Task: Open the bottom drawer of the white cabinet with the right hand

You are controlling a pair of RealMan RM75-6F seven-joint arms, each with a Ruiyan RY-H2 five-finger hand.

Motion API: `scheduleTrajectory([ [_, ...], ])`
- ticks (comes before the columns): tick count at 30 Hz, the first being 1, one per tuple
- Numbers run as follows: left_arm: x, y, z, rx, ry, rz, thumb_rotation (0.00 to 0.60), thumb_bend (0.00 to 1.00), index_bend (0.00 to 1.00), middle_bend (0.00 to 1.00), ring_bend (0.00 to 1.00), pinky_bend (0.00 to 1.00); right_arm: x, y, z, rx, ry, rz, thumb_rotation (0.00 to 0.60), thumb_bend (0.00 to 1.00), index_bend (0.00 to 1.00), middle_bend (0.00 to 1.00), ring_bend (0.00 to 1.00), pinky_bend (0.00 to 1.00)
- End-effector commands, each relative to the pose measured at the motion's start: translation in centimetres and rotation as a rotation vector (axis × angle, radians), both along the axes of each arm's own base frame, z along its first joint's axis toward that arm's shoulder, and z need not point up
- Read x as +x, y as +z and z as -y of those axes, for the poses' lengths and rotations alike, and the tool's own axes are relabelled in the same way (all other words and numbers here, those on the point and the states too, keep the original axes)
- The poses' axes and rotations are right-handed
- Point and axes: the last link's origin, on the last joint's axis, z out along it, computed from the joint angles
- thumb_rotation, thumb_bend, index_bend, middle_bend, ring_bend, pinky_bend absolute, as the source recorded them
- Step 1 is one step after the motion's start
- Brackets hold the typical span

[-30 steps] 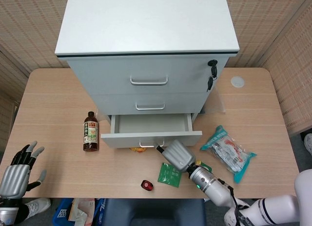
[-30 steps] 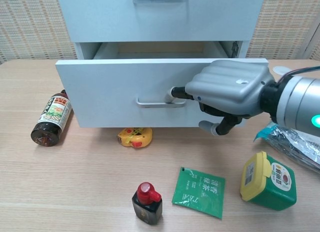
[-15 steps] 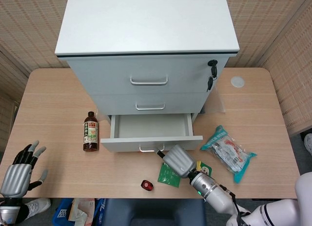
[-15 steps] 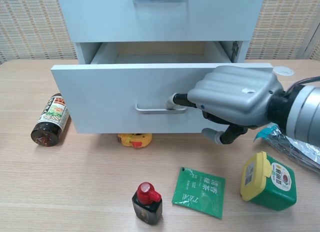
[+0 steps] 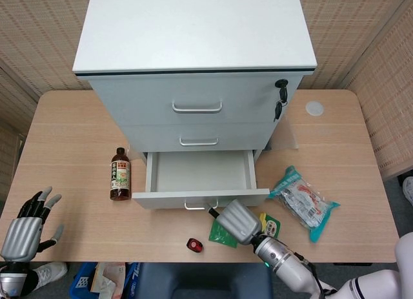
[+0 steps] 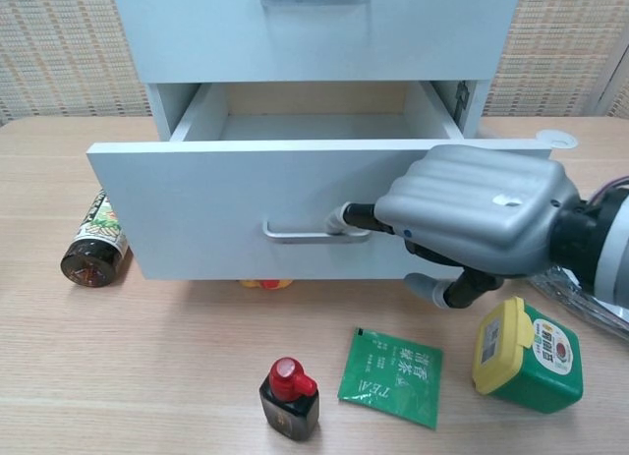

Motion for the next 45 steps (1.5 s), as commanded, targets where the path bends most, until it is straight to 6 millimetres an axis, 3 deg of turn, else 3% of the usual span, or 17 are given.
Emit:
scheduleTrajectory([
  [1,0.0,0.0,0.0,0.000,-0.001,0.000,0.600,0.36,0.15,0.00,0.04,0.12,0.0,0.1,-0.3,0.002,0.007,0.003,0.600,0.40,0.14,0.88,0.93,0.86],
  [13,0.1,0.1,0.0,0.005,-0.002,-0.002,0.600,0.36,0.15,0.00,0.04,0.12,0.0,1.0,-1.0,-0.011,0.024,0.021,0.600,0.40,0.14,0.88,0.93,0.86],
  [18,0.1,0.3,-0.1,0.010,-0.004,-0.001,0.600,0.36,0.15,0.00,0.04,0.12,-0.2,2.6,-1.8,-0.051,0.034,0.065,0.600,0.40,0.14,0.88,0.93,0.86],
  [24,0.2,0.4,-0.1,0.013,-0.008,0.001,0.600,0.36,0.15,0.00,0.04,0.12,-2.2,6.1,-3.6,-0.145,0.011,0.137,0.600,0.40,0.14,0.87,0.93,0.86],
  [31,0.2,0.6,-0.2,0.020,-0.008,0.001,0.600,0.36,0.15,0.00,0.04,0.12,-6.5,12.2,-5.6,-0.338,-0.071,0.284,0.600,0.40,0.14,0.84,0.88,0.86],
  [37,0.5,0.6,-0.5,0.026,-0.014,0.002,0.600,0.36,0.15,0.00,0.04,0.12,-12.1,16.8,-6.7,-0.571,-0.152,0.327,0.600,0.40,0.14,0.81,0.83,0.86],
  [40,0.7,0.5,-0.6,0.029,-0.018,0.001,0.600,0.36,0.14,0.00,0.04,0.12,-15.2,17.9,-6.8,-0.634,-0.233,0.316,0.600,0.40,0.14,0.74,0.74,0.82],
  [45,1.1,0.3,-0.6,0.033,-0.028,0.002,0.600,0.36,0.14,0.00,0.04,0.12,-19.6,18.5,-6.9,-0.654,-0.375,0.273,0.600,0.37,0.14,0.45,0.44,0.57],
])
